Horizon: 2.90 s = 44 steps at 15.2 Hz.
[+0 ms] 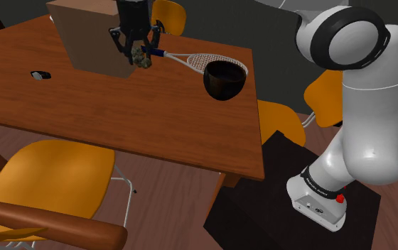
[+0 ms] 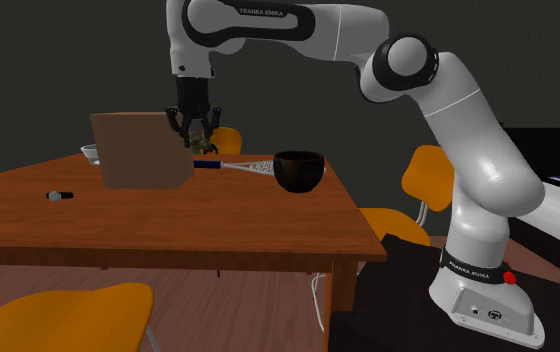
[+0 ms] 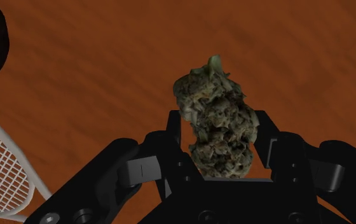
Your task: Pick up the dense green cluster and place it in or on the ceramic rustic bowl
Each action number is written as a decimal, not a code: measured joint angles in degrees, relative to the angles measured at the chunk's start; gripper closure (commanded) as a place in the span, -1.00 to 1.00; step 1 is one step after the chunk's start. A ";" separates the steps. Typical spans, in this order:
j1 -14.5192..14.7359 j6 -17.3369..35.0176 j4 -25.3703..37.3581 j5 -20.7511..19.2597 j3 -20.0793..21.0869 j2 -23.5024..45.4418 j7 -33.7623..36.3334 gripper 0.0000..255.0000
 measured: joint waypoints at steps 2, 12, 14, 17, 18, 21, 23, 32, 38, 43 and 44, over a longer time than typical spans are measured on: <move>0.43 -1.76 2.25 -0.15 -0.03 0.47 -0.08 1.00; -9.91 5.90 -22.85 5.77 -0.15 -17.81 -6.77 1.00; -11.82 7.53 -27.76 7.10 -0.74 -21.40 -8.96 1.00; -14.53 9.20 -34.84 9.19 -2.03 -27.20 -12.74 1.00; -15.49 9.98 -37.54 9.93 -2.68 -29.29 -14.30 1.00; -17.56 11.15 -42.76 11.28 -4.52 -33.61 -18.32 1.00; -18.72 11.52 -46.25 12.11 -5.82 -36.87 -20.94 1.00; -22.23 14.51 -57.49 13.36 -11.12 -45.30 -30.17 1.00; -22.20 19.11 -61.98 13.38 -11.08 -45.16 -30.23 1.00; -22.20 22.55 -65.01 13.34 -11.03 -44.74 -30.22 1.00; -22.20 22.71 -65.17 13.34 -11.04 -44.74 -30.23 1.00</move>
